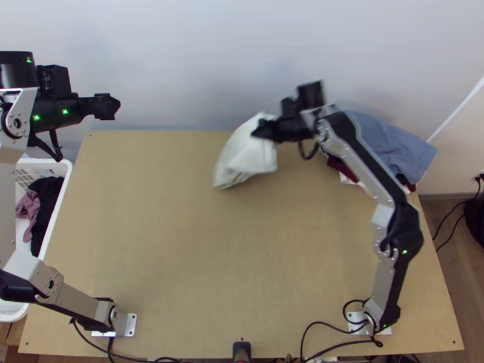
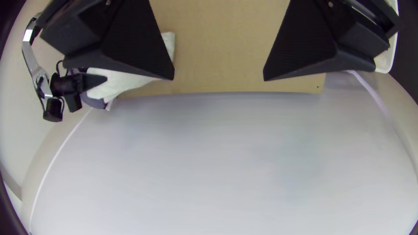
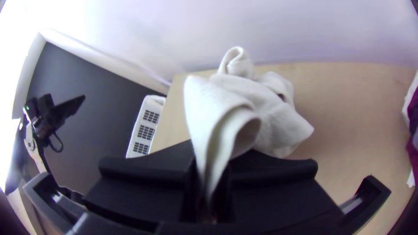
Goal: Fold the t-shirt
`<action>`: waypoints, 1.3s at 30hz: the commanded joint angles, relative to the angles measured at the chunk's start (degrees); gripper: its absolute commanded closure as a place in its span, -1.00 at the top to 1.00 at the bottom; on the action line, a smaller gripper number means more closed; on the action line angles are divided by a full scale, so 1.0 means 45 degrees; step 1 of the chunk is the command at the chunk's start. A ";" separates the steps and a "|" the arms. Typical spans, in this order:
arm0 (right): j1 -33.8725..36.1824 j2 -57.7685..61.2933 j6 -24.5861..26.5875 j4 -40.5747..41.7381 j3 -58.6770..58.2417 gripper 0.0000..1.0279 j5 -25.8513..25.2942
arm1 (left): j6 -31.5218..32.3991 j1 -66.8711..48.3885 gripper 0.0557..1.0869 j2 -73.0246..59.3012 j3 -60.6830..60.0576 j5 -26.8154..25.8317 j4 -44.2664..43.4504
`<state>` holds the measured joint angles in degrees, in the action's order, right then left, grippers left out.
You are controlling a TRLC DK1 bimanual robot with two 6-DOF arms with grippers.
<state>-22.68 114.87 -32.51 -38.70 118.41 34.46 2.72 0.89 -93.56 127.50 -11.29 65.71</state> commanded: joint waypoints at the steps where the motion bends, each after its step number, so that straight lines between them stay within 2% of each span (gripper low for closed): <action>1: 0.1270 -0.0898 -0.0607 0.0103 0.1499 -0.95 0.0370 | -0.0175 0.0077 0.92 0.0439 -0.0033 0.0048 0.0143; 5: 0.2754 -0.0898 -0.1076 0.0455 0.2632 -0.95 0.1073 | -0.0155 0.0057 0.92 0.0420 -0.0033 0.0048 0.0104; 12: 0.4863 -0.0995 -0.2091 0.1744 0.3159 -0.95 0.2421 | -0.0116 -0.0021 0.92 0.0361 -0.0033 0.0048 0.0065; 20: 0.6406 -0.1132 -0.2619 0.1959 0.3218 -0.95 0.3417 | -0.0077 -0.0060 0.92 0.0303 0.0026 0.0048 -0.0033; 33: 0.8535 -0.0624 -0.2599 0.1705 0.2866 -0.95 0.5370 | 0.0020 -0.0451 0.92 0.0107 0.0084 0.0048 -0.0208; 39: 0.9278 -0.0351 -0.2033 0.1099 0.2359 -0.95 0.5585 | 0.0059 -0.0626 0.92 0.0029 0.0182 0.0067 -0.0267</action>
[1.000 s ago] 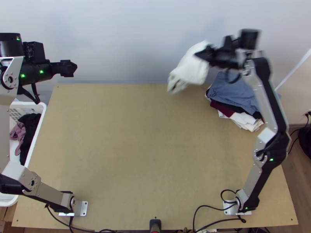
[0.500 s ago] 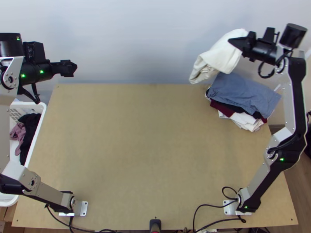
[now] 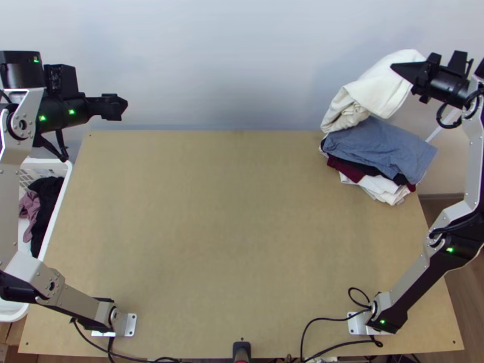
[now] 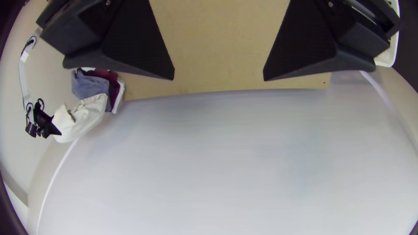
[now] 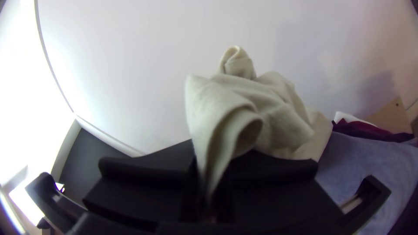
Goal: Fold the t-shirt
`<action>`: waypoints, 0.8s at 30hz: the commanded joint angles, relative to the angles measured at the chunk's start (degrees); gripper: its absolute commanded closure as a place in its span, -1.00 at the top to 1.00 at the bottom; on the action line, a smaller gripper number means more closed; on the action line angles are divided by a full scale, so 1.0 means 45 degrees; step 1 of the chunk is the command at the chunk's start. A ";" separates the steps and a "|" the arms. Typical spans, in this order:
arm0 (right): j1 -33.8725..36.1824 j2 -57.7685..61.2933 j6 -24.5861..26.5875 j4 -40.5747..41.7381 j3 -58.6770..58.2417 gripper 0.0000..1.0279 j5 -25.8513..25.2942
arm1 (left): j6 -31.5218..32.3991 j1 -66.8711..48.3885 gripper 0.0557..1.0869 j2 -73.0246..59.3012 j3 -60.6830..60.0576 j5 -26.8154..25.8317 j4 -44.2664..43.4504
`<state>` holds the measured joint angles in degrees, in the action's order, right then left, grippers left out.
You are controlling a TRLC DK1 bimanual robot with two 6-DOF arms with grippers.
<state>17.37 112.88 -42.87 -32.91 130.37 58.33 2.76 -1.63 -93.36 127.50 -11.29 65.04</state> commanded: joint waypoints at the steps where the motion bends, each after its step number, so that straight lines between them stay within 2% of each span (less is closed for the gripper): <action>1: 0.0497 0.0130 0.0523 -0.0422 -0.0357 -0.95 0.0281 | 0.0050 -0.0068 0.92 -0.0015 0.0182 0.0067 -0.0116; 8: 0.1278 0.0482 0.2340 -0.2434 -0.0396 -0.95 0.0125 | 0.0030 -0.0087 0.92 -0.0054 0.0182 0.0067 -0.0097; 16: 0.2118 0.0931 0.4781 -0.4660 -0.0494 -0.94 -0.1145 | 0.0030 -0.0263 0.92 -0.0190 0.0182 0.0067 -0.0019; 24: 0.2684 0.0912 0.6871 -0.5559 -0.1685 -0.94 -0.2571 | 0.0011 -0.0419 0.92 -0.0249 0.0182 0.0067 -0.0038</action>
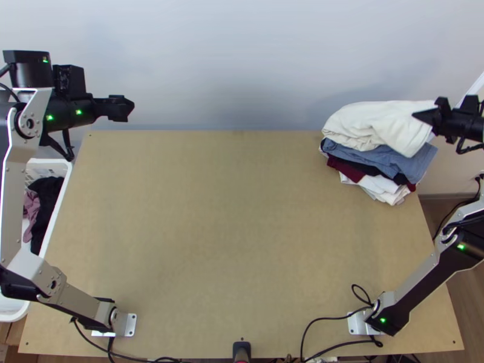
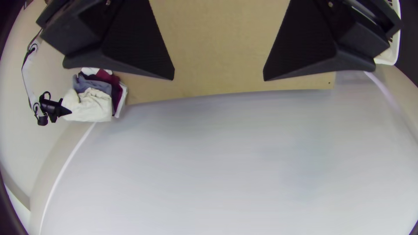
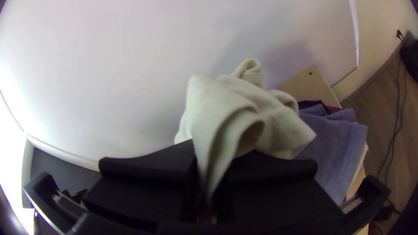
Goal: Fold the t-shirt
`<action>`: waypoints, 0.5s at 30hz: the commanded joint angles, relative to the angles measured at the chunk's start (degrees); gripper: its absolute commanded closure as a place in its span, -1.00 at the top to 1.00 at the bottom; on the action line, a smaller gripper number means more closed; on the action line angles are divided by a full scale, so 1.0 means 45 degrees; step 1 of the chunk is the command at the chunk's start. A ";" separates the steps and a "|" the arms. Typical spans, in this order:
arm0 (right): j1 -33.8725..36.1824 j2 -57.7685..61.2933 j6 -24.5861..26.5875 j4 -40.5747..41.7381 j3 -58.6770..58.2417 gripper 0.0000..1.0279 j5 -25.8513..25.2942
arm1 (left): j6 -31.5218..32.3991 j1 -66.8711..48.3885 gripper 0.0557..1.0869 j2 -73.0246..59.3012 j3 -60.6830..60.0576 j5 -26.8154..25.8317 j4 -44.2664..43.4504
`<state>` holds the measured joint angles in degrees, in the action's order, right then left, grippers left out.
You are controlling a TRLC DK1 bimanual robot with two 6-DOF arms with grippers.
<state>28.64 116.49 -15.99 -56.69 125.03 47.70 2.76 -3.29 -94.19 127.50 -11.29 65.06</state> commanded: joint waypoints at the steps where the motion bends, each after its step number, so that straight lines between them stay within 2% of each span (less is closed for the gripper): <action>1: 0.0275 0.0091 0.1053 -0.0333 -0.0656 -0.88 -0.0308 | -0.0009 -0.0070 0.92 -0.0064 0.0182 0.0067 -0.0043; 3: 0.0412 0.0071 0.1170 -0.0411 -0.1027 -0.48 -0.0542 | -0.0028 -0.0089 0.92 -0.0064 0.0182 0.0067 -0.0063; 6: 0.0568 -0.0046 0.1561 -0.0411 -0.1613 -0.43 -0.1030 | -0.0009 -0.0167 0.92 -0.0084 0.0182 0.0048 -0.0043; 7: 0.0646 -0.0046 0.1561 -0.0411 -0.1730 -0.32 -0.1069 | -0.0009 -0.0167 0.92 -0.0103 0.0182 0.0048 -0.0043; 9: 0.0783 -0.0046 0.1737 -0.0411 -0.1867 0.16 -0.1362 | -0.0009 -0.0167 0.92 -0.0103 0.0182 0.0048 -0.0043; 11: 0.0900 -0.0027 0.1834 -0.0411 -0.2023 0.73 -0.1831 | -0.0009 -0.0167 0.92 -0.0143 0.0182 0.0067 -0.0043; 13: 0.1037 -0.0027 0.2010 -0.0411 -0.2160 0.89 -0.2261 | -0.0009 -0.0167 0.92 -0.0162 0.0182 0.0048 -0.0043; 15: 0.1252 -0.0066 0.2010 -0.0391 -0.2277 0.91 -0.2358 | -0.0009 -0.0167 0.92 -0.0162 0.0182 0.0048 -0.0043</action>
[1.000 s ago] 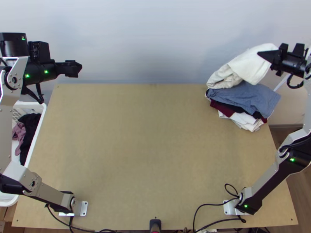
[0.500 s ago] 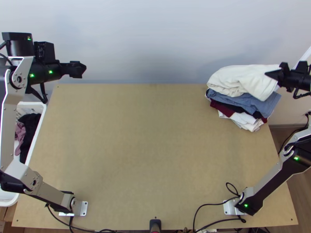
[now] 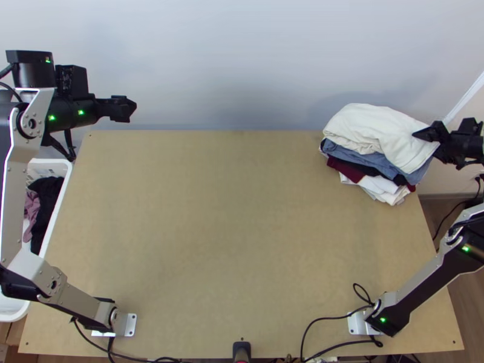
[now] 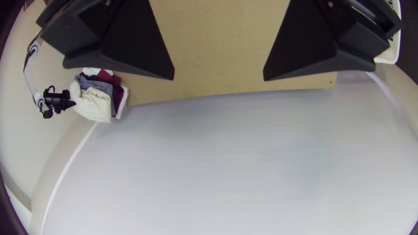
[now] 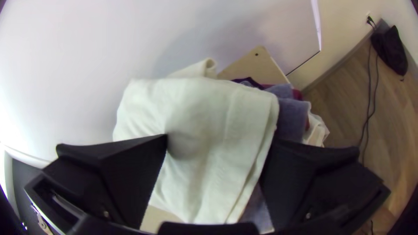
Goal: Fold the t-shirt
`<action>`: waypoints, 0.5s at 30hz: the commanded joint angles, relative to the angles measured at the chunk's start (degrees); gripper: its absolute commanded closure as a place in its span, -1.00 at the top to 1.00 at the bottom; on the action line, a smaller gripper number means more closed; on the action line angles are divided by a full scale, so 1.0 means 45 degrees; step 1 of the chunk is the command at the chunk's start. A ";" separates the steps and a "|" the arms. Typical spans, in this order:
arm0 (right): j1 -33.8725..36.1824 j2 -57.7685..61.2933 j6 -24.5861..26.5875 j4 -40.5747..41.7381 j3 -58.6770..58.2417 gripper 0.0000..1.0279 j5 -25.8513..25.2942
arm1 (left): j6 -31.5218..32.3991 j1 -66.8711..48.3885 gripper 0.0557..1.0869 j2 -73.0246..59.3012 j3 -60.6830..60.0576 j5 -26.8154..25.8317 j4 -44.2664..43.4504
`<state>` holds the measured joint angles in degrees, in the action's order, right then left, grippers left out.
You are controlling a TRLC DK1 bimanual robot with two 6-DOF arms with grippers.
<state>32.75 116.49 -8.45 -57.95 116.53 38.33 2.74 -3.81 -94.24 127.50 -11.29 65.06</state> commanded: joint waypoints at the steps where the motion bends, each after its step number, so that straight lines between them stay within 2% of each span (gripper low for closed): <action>1: 0.0436 -0.0105 0.0334 -0.0032 -0.0485 0.91 -0.0294 | -0.0004 -0.0051 0.92 -0.0152 0.0182 0.0067 -0.0043; 13: 0.0827 -0.1941 0.0178 0.1609 -0.0837 0.91 -0.1173 | -0.0004 -0.0031 0.92 -0.0152 0.0182 0.0067 -0.0121; 15: 0.0710 -0.2429 0.0178 0.2175 -0.1052 0.91 -0.1681 | -0.0024 -0.0031 0.92 -0.0133 0.0201 0.0067 -0.0121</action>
<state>36.38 110.37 -8.29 -50.46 113.49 32.53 2.74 -3.81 -94.26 127.50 -11.29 65.04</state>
